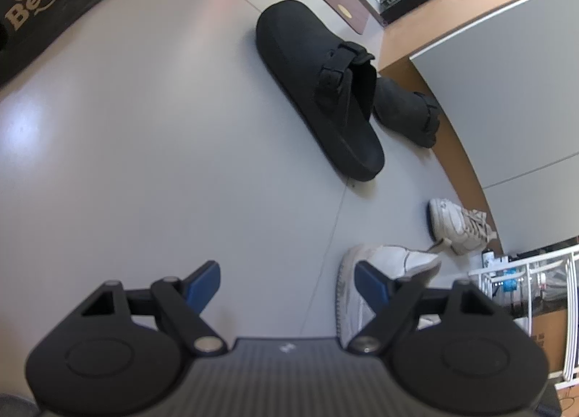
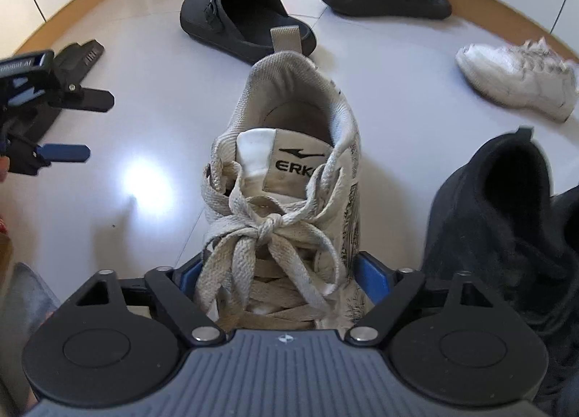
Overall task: Organize scattered shoes
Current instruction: 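Carry the patterned sneaker with the right tool beside the black sneakers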
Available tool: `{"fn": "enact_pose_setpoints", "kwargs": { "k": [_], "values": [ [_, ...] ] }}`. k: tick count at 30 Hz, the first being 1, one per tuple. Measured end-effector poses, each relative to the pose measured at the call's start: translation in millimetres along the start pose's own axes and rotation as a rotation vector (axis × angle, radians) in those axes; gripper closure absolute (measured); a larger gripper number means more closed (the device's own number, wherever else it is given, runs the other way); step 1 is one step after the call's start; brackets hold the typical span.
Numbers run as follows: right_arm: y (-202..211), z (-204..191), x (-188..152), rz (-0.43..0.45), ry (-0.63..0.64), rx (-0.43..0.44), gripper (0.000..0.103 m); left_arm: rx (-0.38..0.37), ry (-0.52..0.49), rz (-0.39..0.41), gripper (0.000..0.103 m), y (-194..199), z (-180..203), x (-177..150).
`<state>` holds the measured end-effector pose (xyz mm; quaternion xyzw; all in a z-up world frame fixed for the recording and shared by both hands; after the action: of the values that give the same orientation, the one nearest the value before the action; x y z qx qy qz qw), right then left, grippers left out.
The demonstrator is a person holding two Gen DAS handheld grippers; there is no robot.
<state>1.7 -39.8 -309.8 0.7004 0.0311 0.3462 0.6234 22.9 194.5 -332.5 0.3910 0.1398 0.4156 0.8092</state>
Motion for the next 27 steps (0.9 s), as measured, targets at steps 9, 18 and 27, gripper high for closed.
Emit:
{"fn": "enact_pose_setpoints", "kwargs": {
  "k": [9, 18, 27],
  "values": [
    [-12.2, 15.4, -3.0, -0.023, -0.206, -0.105, 0.019, -0.007, -0.056, -0.047, 0.021, -6.8, 5.1, 14.6],
    [-11.8, 19.3, -0.5, -0.07, -0.173, -0.16, 0.023, -0.012, -0.057, -0.047, 0.021, -7.0, 8.7, 9.0],
    [-18.7, 19.1, 4.7, -0.082, -0.167, -0.183, 0.017, -0.014, -0.072, -0.055, 0.02, -6.8, 12.6, 7.5]
  ]
}}
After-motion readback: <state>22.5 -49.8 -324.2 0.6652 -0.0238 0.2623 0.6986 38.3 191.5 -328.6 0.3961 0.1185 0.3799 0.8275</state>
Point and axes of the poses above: each gripper's, at about its wrist camera, not at the fingertips, and y roughly against the way its jaws point, z to its right, x to its top, the point moved 4 cm from there along -y, roughly the way its jaws point, and after that the axes turned 14 degrees about y, right-handed, at the moved point
